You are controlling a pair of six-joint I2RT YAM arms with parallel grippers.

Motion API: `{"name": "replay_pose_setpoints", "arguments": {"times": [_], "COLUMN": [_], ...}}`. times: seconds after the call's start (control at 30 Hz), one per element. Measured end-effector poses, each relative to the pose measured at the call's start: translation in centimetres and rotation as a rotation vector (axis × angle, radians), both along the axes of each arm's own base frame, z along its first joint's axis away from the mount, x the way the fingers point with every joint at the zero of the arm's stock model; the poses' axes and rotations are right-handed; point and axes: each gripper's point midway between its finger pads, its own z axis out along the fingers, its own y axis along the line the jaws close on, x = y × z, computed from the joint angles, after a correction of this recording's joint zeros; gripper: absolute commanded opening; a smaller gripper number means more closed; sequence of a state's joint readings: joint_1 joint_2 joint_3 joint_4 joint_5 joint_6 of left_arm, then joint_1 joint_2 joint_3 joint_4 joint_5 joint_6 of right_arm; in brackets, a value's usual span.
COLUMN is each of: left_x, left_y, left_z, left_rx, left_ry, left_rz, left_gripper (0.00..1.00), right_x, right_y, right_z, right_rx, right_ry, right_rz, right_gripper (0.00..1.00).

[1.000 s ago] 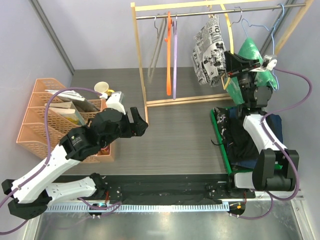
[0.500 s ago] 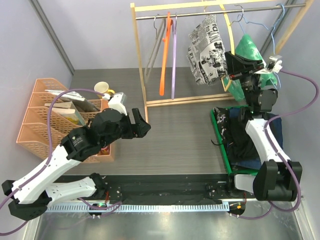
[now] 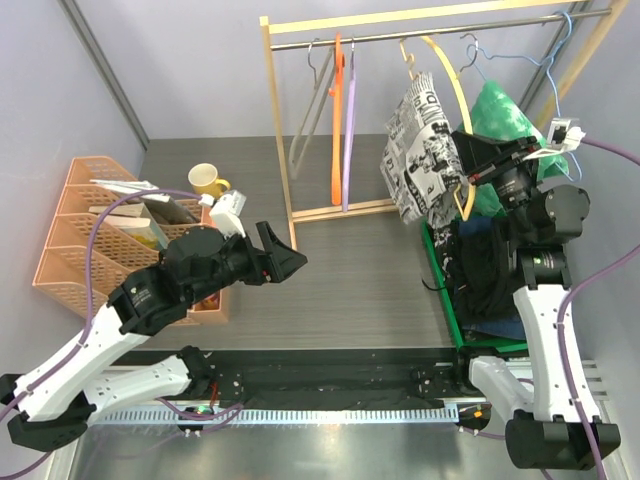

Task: Remove the trousers from the hanger
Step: Grab a hanger with trousers on it with the right arm, then pass the hanger from the right arm to the left

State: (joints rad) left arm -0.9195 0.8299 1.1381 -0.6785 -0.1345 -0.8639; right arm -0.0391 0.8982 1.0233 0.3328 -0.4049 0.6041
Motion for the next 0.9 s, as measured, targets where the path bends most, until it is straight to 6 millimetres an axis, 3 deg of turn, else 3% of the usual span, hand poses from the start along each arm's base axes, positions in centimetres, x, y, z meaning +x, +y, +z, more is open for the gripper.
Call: {"name": "replay_pose_setpoints", "arguments": {"times": [0.27, 0.43, 0.67, 0.9], "left_x": [-0.9, -1.6, -2.2, -2.0], "left_y": [-0.7, -1.5, -4.2, -5.8], "left_z": [1.6, 3.0, 2.7, 1.5], "left_rx": [-0.077, -0.158, -0.307, -0.425], "left_ry": [-0.010, -0.013, 0.065, 0.159], "left_rz": [-0.052, -0.091, -0.157, -0.157], "left_gripper": [0.81, 0.81, 0.80, 0.80], "right_x": [-1.1, -2.8, -7.9, -11.4], "right_y": [0.1, 0.4, 2.6, 5.3], "right_z": [-3.2, -6.0, -9.8, -13.1], "right_rx": [-0.004, -0.015, -0.005, -0.010], "right_ry": [0.290, 0.476, 0.633, 0.728], "right_rz": [0.003, 0.019, 0.157, 0.303], "right_gripper": [0.01, 0.01, 0.01, 0.01]}}
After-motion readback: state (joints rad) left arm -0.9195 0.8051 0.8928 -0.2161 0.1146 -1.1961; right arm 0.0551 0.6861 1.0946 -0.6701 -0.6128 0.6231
